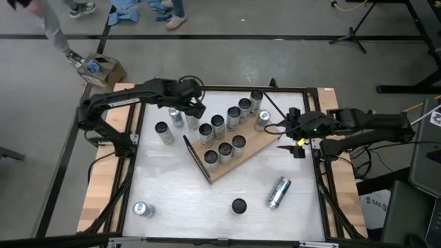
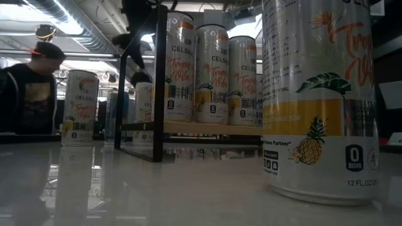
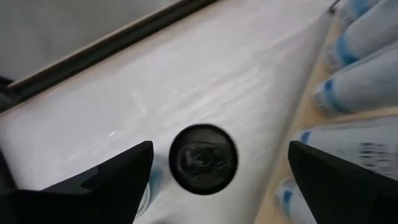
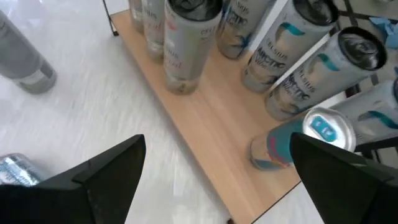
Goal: Place canned beverage on shelf
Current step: Put the white yellow soda can on the shelf
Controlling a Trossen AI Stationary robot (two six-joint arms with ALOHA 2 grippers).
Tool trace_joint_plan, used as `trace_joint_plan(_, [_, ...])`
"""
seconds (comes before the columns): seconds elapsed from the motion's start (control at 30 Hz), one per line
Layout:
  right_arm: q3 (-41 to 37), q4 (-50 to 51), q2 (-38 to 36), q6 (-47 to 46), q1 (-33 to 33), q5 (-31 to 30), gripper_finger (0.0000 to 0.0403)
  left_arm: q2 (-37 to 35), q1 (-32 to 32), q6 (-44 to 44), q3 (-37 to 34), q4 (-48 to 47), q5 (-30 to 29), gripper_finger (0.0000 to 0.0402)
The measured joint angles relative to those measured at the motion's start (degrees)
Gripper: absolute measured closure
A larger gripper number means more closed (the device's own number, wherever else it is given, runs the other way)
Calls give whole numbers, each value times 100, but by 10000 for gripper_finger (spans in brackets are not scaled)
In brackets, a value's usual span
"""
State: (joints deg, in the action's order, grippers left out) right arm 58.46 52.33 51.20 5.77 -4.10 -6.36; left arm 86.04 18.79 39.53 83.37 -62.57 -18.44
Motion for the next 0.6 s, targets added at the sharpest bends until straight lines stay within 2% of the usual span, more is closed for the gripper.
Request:
trace_joint_plan(0.27, [-370,-328,7,3,-2,98,16,306,22,75,0,-102,-4,37])
trace_joint_plan(0.6, [-385,-332,7,5,0,100,16,637,20,365,0,-164,-54,37])
